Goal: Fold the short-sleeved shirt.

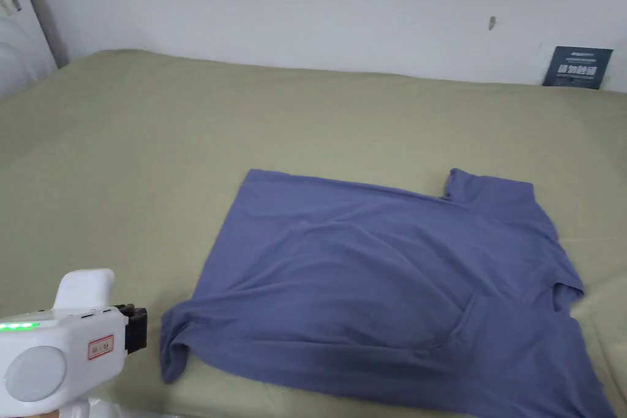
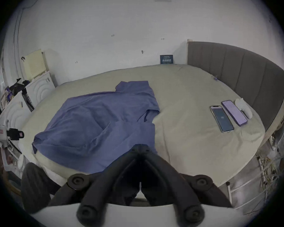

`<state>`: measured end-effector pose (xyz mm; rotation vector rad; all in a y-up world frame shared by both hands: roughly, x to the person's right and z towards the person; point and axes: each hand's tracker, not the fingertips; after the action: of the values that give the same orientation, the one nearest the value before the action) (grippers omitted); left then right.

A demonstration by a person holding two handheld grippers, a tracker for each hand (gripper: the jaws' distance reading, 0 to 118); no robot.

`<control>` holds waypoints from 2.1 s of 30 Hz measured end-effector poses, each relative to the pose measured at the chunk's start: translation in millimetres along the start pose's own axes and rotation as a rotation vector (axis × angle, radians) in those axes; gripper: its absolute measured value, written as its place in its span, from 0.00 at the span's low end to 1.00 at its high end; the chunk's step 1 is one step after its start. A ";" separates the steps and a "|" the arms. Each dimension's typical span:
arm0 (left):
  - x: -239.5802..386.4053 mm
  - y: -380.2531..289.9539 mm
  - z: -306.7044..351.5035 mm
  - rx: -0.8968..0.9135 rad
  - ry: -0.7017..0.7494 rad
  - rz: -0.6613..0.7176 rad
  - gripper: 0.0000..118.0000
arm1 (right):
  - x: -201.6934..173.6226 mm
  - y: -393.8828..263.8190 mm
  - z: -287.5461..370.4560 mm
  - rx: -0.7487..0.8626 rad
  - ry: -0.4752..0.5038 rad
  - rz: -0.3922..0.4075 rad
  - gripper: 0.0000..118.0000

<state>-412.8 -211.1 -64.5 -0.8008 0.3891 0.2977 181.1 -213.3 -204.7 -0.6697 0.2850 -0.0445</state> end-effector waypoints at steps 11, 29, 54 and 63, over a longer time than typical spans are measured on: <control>0.5 -25.6 -54.0 -0.246 -0.041 -0.038 0.93 | 7.2 -14.1 -20.2 -0.083 0.006 -0.001 0.01; 16.6 -12.8 -41.9 -0.199 -0.004 -0.065 0.00 | 5.2 -17.4 -23.3 -0.163 0.048 -0.004 0.62; 21.3 99.2 -57.5 -0.139 -0.092 -0.093 0.00 | -5.6 83.0 -55.8 -0.092 0.062 0.069 0.05; 49.2 169.0 -151.4 -0.174 -0.110 -0.093 0.00 | 3.5 136.7 -164.1 -0.156 0.009 0.085 0.05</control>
<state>-470.6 -206.3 -289.4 -0.9656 0.2237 0.2894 132.5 -206.0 -412.5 -0.8120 0.3278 0.0566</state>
